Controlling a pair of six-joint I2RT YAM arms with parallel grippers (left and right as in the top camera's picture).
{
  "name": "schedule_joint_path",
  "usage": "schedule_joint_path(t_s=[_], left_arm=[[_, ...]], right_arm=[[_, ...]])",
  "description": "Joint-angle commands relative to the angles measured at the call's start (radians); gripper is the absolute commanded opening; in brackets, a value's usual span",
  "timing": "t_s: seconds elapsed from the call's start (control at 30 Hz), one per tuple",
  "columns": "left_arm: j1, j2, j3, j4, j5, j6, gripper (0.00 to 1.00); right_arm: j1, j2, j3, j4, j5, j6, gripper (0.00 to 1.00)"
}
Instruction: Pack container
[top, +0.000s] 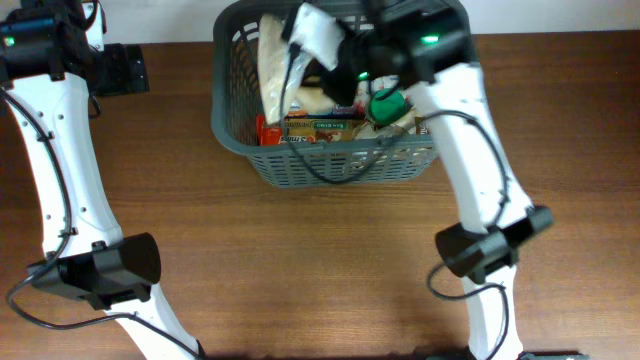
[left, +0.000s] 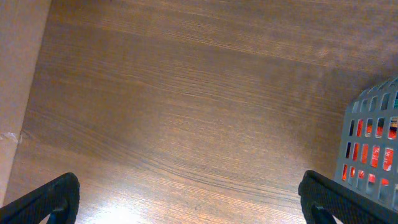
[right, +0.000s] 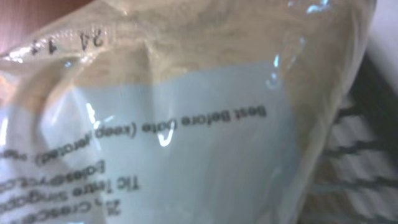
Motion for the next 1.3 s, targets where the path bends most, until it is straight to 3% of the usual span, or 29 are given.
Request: schedule_joint_path(t_s=[0.0, 0.13, 0.23, 0.33, 0.4, 0.5, 0.53, 0.7, 0.8, 1.1, 1.27], left_arm=[[0.003, 0.001, -0.003, 0.002, -0.004, -0.013, 0.99], [0.003, 0.001, -0.003, 0.002, -0.004, -0.013, 0.99], [0.003, 0.001, -0.003, 0.002, -0.004, -0.013, 0.99], [0.003, 0.001, -0.003, 0.002, -0.004, -0.013, 0.99], [0.003, 0.001, -0.003, 0.002, -0.004, -0.013, 0.99], [0.003, 0.001, -0.003, 0.002, -0.004, -0.013, 0.99], [0.003, 0.001, -0.003, 0.002, -0.004, -0.013, 0.99], [0.003, 0.001, -0.003, 0.002, -0.004, -0.013, 0.99], [0.003, 0.001, -0.003, 0.002, -0.004, -0.013, 0.99], [0.003, 0.001, -0.003, 0.002, -0.004, -0.013, 0.99], [0.003, 0.001, -0.003, 0.002, -0.004, -0.013, 0.99]], right_arm=[[0.043, 0.048, -0.083, 0.034, -0.028, 0.003, 0.04], [0.066, 0.071, -0.187, 0.074, -0.023, 0.014, 0.04], [0.063, 0.071, -0.237, 0.134, 0.046, 0.089, 0.26], [0.049, 0.071, -0.242, 0.172, 0.130, 0.164, 0.31], [0.034, 0.069, -0.235, 0.188, 0.153, 0.242, 0.50], [0.015, 0.064, -0.215, 0.187, 0.153, 0.332, 0.59], [0.004, 0.056, -0.202, 0.187, 0.153, 0.368, 0.73], [-0.018, -0.008, -0.097, 0.161, 0.158, 0.399, 0.62], [-0.032, -0.066, -0.001, 0.131, 0.229, 0.399, 0.62], [-0.061, -0.318, 0.274, 0.062, 0.762, 0.399, 0.66], [-0.061, -0.459, 0.266, 0.003, 0.803, 0.399, 0.66]])
